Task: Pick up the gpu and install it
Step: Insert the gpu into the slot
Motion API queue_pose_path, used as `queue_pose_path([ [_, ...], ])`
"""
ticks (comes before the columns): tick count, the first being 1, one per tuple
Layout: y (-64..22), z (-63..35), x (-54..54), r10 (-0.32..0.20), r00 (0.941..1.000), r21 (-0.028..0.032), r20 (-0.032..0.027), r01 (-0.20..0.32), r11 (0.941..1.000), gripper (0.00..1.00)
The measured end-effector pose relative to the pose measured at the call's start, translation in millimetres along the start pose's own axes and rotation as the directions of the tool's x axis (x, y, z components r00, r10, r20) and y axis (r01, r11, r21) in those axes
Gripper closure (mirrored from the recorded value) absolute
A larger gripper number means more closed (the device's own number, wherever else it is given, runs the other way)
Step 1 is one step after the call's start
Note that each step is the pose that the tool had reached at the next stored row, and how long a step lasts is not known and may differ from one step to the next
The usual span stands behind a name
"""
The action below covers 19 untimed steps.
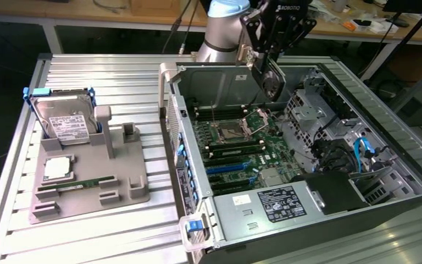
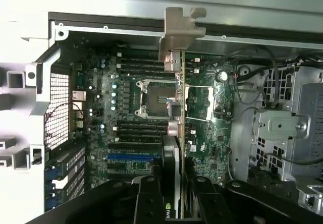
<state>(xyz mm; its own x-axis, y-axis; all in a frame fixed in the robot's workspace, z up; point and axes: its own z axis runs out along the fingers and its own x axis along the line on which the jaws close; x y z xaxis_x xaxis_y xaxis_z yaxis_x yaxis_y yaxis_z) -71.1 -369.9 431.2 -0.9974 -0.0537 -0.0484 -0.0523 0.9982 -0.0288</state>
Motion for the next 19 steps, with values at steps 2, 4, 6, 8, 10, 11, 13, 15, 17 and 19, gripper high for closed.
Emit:
queue_pose_path([
  [2,-0.3,0.2,-3.9,-0.001,0.9998,-0.0013,-0.0218,0.001,1.0000,0.73],
  [4,-0.4,0.4,-7.5,-0.001,0.9994,-0.0023,-0.0350,0.001,1.0000,0.73],
  [6,-0.5,0.4,-8.0,-0.001,0.9993,-0.0024,-0.0364,0.001,1.0000,0.73],
  [8,-1.2,0.4,-8.0,-0.001,0.9993,-0.0023,-0.0361,0.001,1.0000,0.73],
  [10,-5.4,0.5,-7.8,-0.001,0.9993,-0.0023,-0.0361,0.001,1.0000,0.73],
  [11,-6.6,0.6,-7.7,-0.001,0.9994,-0.0025,-0.0360,0.001,1.0000,0.73],
  [13,-7.8,0.6,-7.7,-0.001,0.9994,-0.0025,-0.0360,0.001,1.0000,0.73],
  [15,-8.0,0.7,-8.3,-0.003,0.9993,-0.0024,-0.0360,0.003,1.0000,0.73],
  [17,-8.1,0.9,-9.6,-0.044,0.9984,-0.0044,-0.0348,0.044,0.9990,0.73],
  [19,-8.0,1.1,-9.8,-0.084,0.9959,-0.0061,-0.0336,0.084,0.9965,0.73],
])
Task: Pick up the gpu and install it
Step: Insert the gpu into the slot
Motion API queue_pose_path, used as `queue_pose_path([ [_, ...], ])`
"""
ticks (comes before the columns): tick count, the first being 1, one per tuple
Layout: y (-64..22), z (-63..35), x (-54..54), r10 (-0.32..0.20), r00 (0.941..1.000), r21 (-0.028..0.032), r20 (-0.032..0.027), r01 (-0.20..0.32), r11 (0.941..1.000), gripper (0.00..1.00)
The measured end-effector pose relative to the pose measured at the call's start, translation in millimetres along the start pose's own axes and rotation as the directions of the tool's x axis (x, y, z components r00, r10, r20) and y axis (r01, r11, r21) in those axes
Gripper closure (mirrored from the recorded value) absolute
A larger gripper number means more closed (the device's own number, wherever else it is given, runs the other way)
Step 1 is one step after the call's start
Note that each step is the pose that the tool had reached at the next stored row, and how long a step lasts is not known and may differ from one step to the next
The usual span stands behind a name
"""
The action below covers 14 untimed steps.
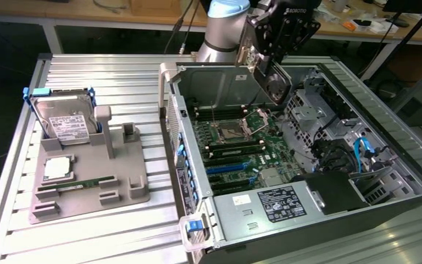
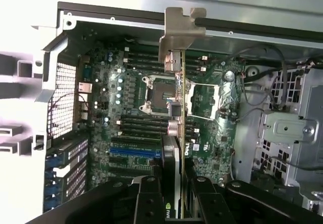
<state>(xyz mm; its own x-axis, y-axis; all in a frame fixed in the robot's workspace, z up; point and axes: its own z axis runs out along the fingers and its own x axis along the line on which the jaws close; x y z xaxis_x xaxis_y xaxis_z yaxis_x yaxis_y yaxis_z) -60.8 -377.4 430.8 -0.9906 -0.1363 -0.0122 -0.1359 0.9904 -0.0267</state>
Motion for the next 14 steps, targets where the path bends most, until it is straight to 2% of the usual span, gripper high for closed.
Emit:
queue_pose_path([
  [3,0.0,0.5,-0.2,-0.056,0.9984,-0.0006,0.0015,0.056,0.9984,0.73],
  [6,0.0,1.2,-0.2,-0.108,0.9942,-0.0013,0.0030,0.108,0.9942,0.73],
  [8,0.0,2.2,-0.1,-0.170,0.9854,-0.0018,0.0048,0.170,0.9854,0.73],
  [12,0.1,4.1,-0.1,-0.242,0.9703,-0.0023,0.0070,0.242,0.9704,0.73],
  [14,0.1,5.5,-0.1,-0.277,0.9607,-0.0025,0.0080,0.278,0.9607,0.73],
])
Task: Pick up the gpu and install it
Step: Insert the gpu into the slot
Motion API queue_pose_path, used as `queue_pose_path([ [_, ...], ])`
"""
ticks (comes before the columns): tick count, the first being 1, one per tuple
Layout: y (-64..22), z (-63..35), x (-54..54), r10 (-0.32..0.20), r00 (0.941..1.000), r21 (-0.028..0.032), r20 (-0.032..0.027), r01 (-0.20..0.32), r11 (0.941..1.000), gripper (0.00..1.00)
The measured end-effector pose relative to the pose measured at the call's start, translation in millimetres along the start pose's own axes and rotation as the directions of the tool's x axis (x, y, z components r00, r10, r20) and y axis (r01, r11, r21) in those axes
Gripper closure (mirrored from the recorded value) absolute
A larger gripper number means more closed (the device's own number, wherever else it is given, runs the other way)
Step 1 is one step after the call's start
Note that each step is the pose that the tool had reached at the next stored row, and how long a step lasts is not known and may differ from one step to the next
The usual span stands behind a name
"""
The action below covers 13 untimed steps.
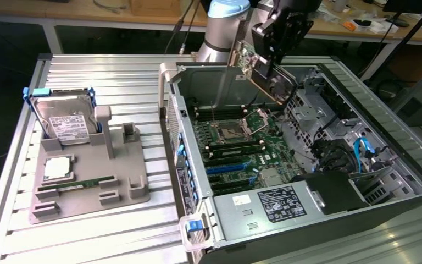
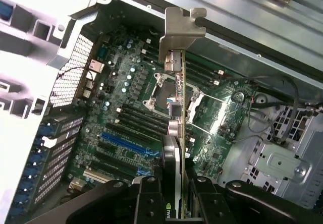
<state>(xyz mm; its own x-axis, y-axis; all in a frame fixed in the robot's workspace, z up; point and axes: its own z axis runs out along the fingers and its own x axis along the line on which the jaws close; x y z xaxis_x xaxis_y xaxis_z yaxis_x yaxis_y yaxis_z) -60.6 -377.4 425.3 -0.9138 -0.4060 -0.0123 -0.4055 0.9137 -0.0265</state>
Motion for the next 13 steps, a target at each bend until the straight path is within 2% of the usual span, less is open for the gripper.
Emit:
queue_pose_path([
  [5,0.1,3.4,0.1,-0.091,0.9959,-0.0010,0.0025,0.091,0.9959,0.73],
  [6,0.1,4.5,0.1,-0.123,0.9924,-0.0013,0.0033,0.123,0.9924,0.73],
  [10,0.2,7.1,0.1,-0.193,0.9811,-0.0018,0.0054,0.193,0.9812,0.73],
  [13,0.3,9.2,0.1,-0.250,0.9682,-0.0022,0.0070,0.250,0.9682,0.73],
])
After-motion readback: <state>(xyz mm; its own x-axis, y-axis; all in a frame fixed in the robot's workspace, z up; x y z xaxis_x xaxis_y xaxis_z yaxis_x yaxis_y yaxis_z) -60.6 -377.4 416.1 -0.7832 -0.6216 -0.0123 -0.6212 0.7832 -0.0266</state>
